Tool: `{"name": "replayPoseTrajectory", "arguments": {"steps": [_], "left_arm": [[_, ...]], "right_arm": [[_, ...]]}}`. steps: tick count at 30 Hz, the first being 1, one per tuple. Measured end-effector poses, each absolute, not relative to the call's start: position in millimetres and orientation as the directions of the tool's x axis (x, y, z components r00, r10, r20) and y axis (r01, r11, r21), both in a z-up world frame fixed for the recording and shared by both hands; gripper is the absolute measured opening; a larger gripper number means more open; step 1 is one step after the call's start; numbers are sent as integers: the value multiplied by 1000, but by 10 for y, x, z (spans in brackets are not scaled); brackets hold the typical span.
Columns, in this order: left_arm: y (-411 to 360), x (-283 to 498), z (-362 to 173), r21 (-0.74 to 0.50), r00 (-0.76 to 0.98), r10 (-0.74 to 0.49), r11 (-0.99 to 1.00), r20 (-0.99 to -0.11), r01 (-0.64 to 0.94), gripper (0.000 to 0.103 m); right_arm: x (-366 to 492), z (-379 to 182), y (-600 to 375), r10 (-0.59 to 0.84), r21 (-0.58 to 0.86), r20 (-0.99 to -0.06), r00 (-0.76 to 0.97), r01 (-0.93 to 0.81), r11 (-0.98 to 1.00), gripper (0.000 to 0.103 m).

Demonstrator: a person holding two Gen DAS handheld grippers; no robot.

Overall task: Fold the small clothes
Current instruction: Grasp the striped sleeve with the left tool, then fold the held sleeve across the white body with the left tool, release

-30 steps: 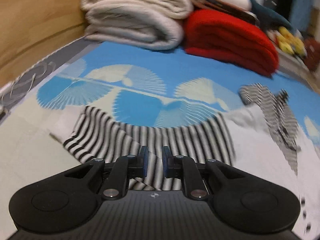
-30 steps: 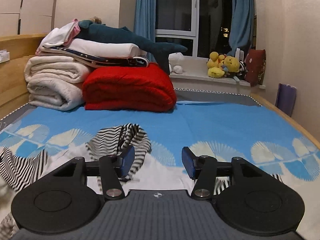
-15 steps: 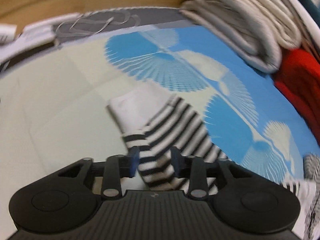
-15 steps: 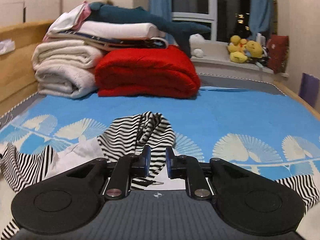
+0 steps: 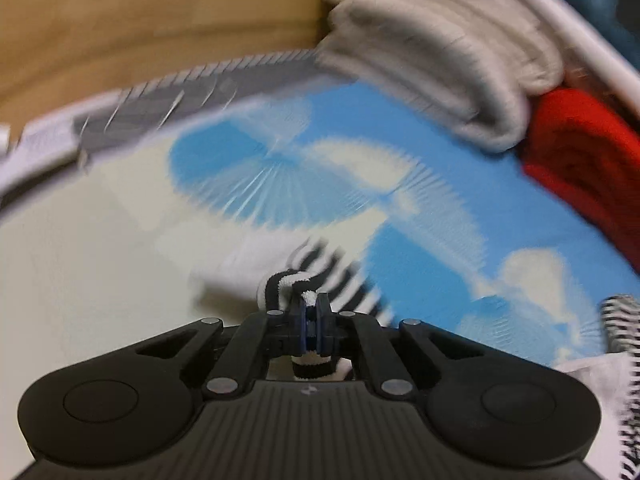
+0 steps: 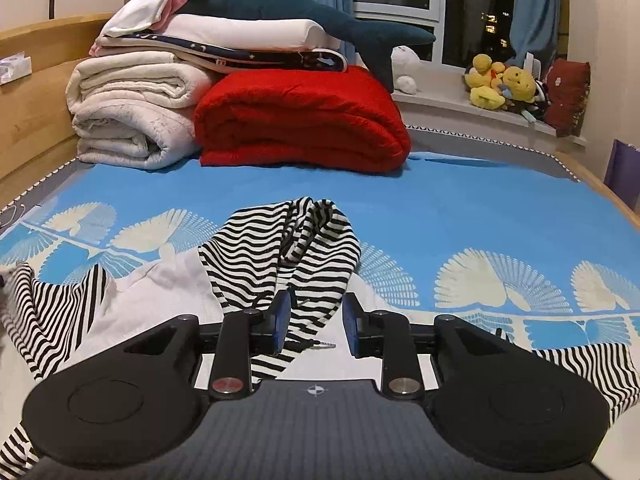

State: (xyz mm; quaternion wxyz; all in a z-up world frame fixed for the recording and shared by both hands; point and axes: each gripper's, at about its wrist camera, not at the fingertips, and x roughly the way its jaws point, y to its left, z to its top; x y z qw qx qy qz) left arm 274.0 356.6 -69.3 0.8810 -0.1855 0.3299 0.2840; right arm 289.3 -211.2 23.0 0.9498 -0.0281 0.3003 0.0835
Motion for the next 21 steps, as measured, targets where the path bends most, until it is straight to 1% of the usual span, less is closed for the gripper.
{"name": "replayPoseTrajectory", "arguments": {"steps": [2, 5, 8, 10, 12, 14, 15, 16, 17, 18, 19, 21], "left_arm": [[3311, 2760, -459, -172, 685, 338, 810, -645, -561, 4], [2735, 2795, -132, -202, 773, 235, 883, -590, -423, 4], [1964, 2815, 78, -226, 832, 47, 952, -553, -205, 4], [1434, 2797, 89, -263, 821, -107, 963, -561, -54, 4], [903, 2776, 30, -300, 763, -253, 950, -596, 80, 5], [443, 2762, -42, -328, 660, -384, 920, -646, 215, 18], [324, 2738, -30, -315, 642, -401, 915, -653, 251, 28], [271, 2694, 39, -302, 654, -406, 913, -638, 273, 31], [307, 2680, 113, -308, 668, -407, 913, -623, 269, 32], [419, 2699, 206, -332, 682, -395, 915, -616, 229, 32], [525, 2727, 289, -352, 696, -366, 920, -618, 171, 32], [789, 2729, 471, -359, 726, -268, 933, -633, 32, 32]], "right_arm": [[2882, 237, -2099, 134, -16, -580, 803, -175, 984, 30], [2853, 263, -2108, 138, -8, -585, 799, -176, 984, 30], [2837, 293, -2148, 135, -1, -589, 797, -168, 986, 26], [2840, 285, -2179, 116, -15, -598, 793, -155, 988, 25], [2865, 268, -2244, 91, -11, -613, 785, -124, 992, 25], [2902, 255, -2343, 91, 28, -632, 769, -94, 995, 25], [2927, 249, -2400, 95, 51, -645, 758, -81, 995, 25], [2951, 248, -2447, 102, 73, -655, 748, -72, 995, 25], [2974, 246, -2501, 118, 97, -666, 737, -71, 993, 25], [2985, 252, -2543, 125, 112, -669, 732, -67, 991, 25], [2991, 256, -2596, 124, 126, -670, 732, -53, 991, 25], [3010, 248, -2700, 142, 168, -678, 721, -36, 985, 25]]}}
